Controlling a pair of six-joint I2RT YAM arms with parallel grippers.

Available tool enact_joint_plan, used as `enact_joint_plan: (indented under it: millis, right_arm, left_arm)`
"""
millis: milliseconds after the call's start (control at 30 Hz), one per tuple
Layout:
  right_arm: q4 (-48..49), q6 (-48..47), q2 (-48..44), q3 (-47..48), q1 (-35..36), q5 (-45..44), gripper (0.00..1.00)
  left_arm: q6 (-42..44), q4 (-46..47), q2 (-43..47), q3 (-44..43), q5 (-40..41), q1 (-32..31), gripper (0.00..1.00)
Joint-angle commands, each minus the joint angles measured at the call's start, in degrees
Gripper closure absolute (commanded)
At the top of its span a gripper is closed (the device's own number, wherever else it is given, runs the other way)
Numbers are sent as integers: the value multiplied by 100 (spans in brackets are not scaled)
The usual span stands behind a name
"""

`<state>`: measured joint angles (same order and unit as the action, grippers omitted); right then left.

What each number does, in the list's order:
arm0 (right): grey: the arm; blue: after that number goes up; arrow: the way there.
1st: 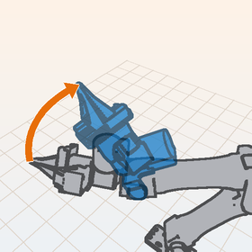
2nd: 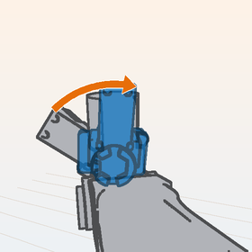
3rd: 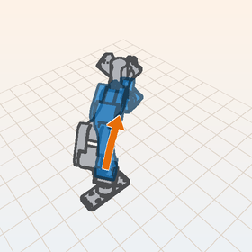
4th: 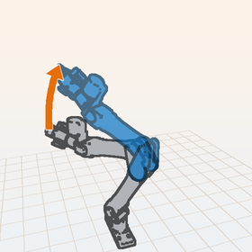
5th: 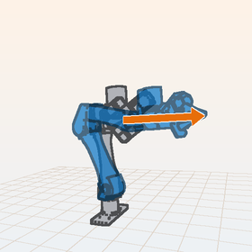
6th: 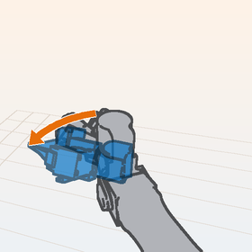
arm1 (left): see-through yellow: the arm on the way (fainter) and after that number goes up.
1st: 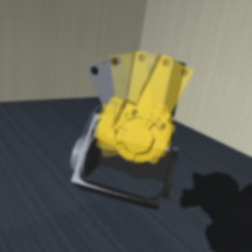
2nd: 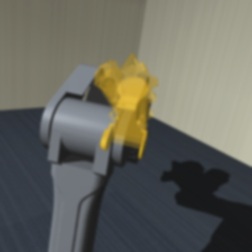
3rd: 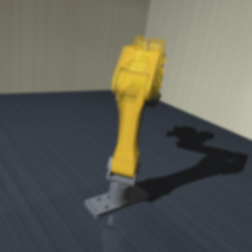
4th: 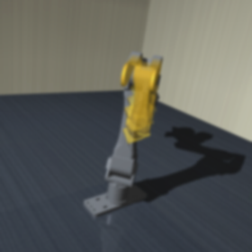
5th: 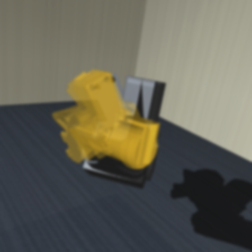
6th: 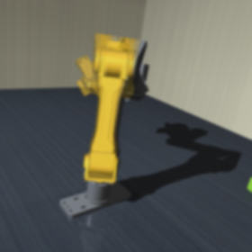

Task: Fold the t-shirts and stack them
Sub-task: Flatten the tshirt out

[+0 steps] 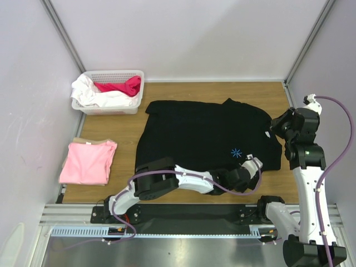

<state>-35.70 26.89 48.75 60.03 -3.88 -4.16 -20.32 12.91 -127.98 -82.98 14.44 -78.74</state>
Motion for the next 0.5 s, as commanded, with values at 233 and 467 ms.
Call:
enact_joint_plan:
  millis: [233, 467]
  right_arm:
    - [107, -79, -173, 193, -16, -322, 83]
    - [142, -44, -138, 97, -16, -436, 82]
  left_arm:
    - [441, -403, -148, -166, 33, -247, 100]
    - [757, -516, 256, 194, -309, -414, 100]
